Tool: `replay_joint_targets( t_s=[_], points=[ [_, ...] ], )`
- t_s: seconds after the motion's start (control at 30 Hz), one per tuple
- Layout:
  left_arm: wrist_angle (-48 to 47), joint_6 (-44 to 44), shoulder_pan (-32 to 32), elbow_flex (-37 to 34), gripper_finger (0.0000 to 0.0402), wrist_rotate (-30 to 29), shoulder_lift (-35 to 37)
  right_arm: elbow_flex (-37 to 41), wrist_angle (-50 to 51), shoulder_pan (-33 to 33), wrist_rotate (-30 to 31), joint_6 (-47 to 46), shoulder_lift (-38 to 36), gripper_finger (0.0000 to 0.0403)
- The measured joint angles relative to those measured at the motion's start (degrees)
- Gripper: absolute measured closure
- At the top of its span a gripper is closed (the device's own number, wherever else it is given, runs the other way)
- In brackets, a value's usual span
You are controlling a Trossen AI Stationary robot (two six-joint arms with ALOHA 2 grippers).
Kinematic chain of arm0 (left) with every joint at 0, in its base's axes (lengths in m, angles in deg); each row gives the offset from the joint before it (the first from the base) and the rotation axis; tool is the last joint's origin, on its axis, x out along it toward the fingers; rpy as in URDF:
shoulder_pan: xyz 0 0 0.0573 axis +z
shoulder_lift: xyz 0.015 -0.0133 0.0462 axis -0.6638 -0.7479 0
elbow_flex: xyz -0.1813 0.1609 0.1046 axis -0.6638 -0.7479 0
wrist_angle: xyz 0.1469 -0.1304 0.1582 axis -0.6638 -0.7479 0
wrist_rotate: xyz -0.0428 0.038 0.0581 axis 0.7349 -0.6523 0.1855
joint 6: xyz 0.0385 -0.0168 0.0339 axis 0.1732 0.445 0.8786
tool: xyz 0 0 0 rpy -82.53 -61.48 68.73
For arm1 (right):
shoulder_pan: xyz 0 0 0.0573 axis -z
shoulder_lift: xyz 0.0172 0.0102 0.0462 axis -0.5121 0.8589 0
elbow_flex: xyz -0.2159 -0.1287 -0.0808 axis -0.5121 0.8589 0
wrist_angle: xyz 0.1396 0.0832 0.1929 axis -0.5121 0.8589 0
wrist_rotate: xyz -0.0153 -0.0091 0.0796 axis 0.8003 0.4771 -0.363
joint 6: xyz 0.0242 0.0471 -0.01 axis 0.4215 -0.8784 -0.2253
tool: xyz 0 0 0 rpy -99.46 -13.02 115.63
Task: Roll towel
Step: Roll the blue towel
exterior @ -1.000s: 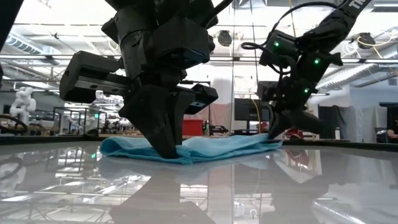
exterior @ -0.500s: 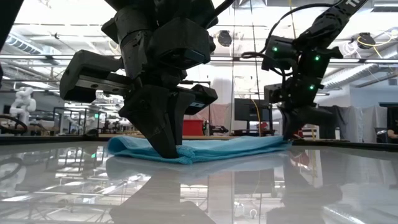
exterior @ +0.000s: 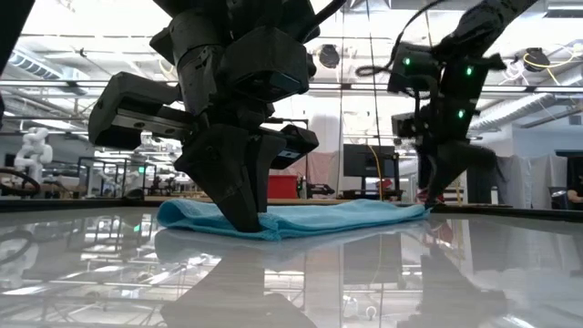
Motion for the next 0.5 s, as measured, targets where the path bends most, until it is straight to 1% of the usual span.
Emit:
replay_joint_targets(
  t_s=[0.07, 0.13, 0.23, 0.33, 0.43, 0.5],
  points=[
    [-0.05, 0.0, 0.0, -0.02, 0.0388, 0.0, 0.28, -1.55, 2.07, -0.61, -0.41, -1.5, -1.72, 0.0208],
    [-0.36, 0.02, 0.0, -0.16, 0.0388, 0.1, 1.0, -2.48, 1.75, -1.49, -2.88, -2.63, -4.01, 0.0206],
    [-1.29, 0.02, -0.07, -0.3, 0.0382, 0.54, 1.87, -2.83, -5.48, -2.86, -9.73, -4.42, -6.65, 0.0205],
    [-1.47, 0.0, -0.06, -0.27, 0.0359, 0.61, 2.6, -2.84, -13.17, -4.56, -14.85, -6.35, -6.98, 0.0205],
    [-1.66, -0.08, -0.04, -0.31, 0.0327, 0.61, 2.76, -2.84, -19.21, -6.56, -16.68, -7.37, -4.79, 0.0205],
    [-2.83, -0.48, -0.07, -0.31, 0.0306, 0.63, 3.11, -2.84, -23.14, -8.0, -16.73, -7.86, -2.06, 0.0205]
  ],
)
